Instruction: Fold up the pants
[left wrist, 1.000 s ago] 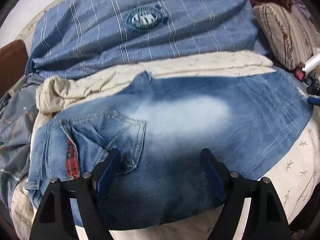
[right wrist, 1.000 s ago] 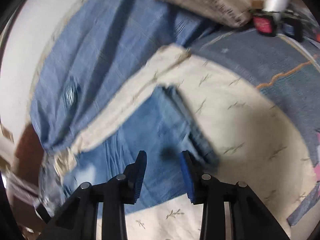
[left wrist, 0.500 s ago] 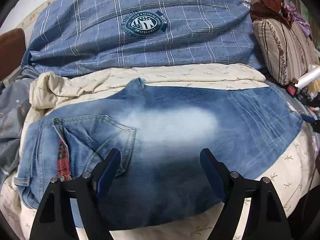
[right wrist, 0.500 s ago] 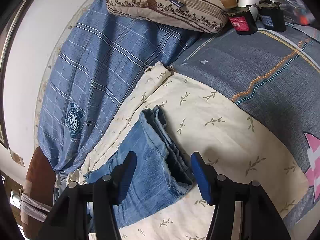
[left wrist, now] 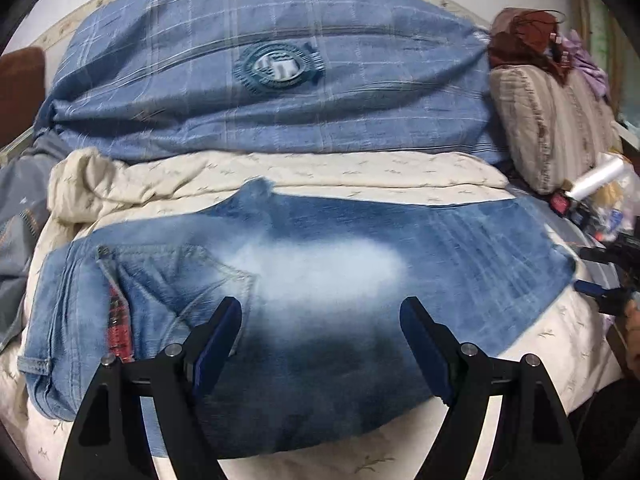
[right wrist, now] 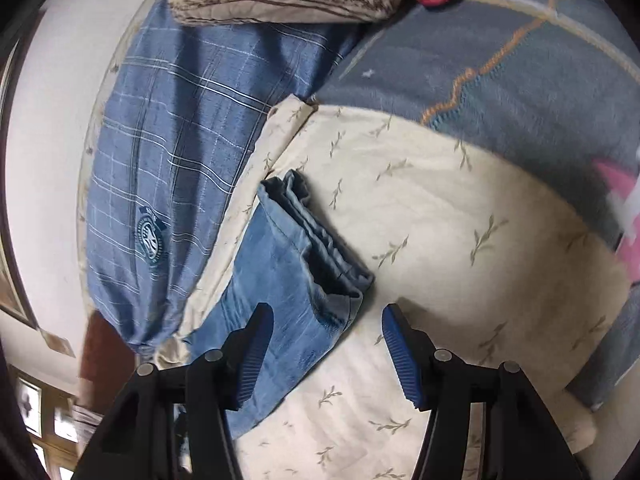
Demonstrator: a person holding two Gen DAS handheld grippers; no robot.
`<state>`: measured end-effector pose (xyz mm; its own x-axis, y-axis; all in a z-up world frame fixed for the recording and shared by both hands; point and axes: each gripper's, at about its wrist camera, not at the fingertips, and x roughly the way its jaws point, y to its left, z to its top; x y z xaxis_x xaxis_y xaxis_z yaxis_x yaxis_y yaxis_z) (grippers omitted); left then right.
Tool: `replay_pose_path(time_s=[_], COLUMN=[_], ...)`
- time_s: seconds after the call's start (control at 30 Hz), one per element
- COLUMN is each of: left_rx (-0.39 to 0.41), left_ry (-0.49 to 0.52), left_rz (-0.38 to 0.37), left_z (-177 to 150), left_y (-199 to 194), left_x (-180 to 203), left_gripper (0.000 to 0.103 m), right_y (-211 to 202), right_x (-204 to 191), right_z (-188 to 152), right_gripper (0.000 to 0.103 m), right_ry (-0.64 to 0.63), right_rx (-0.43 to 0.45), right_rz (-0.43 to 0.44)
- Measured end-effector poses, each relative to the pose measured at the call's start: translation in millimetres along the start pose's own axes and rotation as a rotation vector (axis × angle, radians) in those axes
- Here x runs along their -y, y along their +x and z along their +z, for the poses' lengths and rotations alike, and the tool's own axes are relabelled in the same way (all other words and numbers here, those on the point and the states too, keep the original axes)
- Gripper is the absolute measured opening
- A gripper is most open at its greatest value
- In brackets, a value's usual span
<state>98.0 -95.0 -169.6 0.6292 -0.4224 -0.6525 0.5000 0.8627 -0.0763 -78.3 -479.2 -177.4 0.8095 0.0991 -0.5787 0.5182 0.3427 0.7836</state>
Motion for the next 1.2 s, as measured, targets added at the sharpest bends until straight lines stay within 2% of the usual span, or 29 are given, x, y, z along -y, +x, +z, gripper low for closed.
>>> replay_pose_path(time_s=[0.23,0.47,0.57,0.6,0.67,0.7,0.73,0.87,0.93,1.03,1.13,1.2], left_rx=[-0.027,-0.113,-0.154,-0.170,-0.235,-0.256,-0.295,-0.370,-0.389,-0.385,-0.363,-0.370], left_ry=[0.051,0.090,0.134,0.148,0.186,0.189,0.178,0.159,0.184,0.187,0.260,0.219], left_rz=[-0.151,-0.213,-0.203,-0.213,-0.208,-0.206,-0.236,-0.227,-0.188,-0.156,-0.115,-0.121], left_z=[13.7,70.5,87.3,91.1,97.8,99.6,101.3,107.5,108.0,111.7,114.2,117.4], left_y=[-1.3,44.6,71.3,80.6,106.2,114.9,126.3,164.6,180.1,195.6,205.4,206.6], left_x=[33.5,101.3,137.0,148.9,175.5,183.0,192.4,217.7,228.8,238.0,251.9,249.4], left_gripper=[0.082,0.082,0.080,0.077,0.069,0.061,0.056,0.052,0.051,0.051,0.053,0.053], right_y=[15.1,21.1,21.9,21.5,23.2,24.6,26.4,28.0,29.4,31.7,34.2,37.1], right_x=[11.2,9.3,10.1,10.9,12.2,12.2,11.7,18.3,23.3,24.0,20.2,16.2], right_z=[7.2,9.1,10.9,11.6,13.9,14.5,15.5,17.0,17.4,18.8,20.7,21.5], right_gripper=[0.061,0.060,0.057,0.055,0.045,0.041,0.040,0.040,0.040,0.042,0.048,0.048], right_ry=[0.114,0.127,0.136,0.138,0.146,0.147,0.145,0.201,0.240,0.253,0.253,0.234], right_rx=[-0.001,0.001,-0.006,-0.011,-0.029,-0.036,-0.046,-0.059,-0.058,-0.058,-0.044,-0.035], right_rz=[0.073,0.103,0.109,0.115,0.133,0.133,0.132,0.161,0.172,0.169,0.174,0.164])
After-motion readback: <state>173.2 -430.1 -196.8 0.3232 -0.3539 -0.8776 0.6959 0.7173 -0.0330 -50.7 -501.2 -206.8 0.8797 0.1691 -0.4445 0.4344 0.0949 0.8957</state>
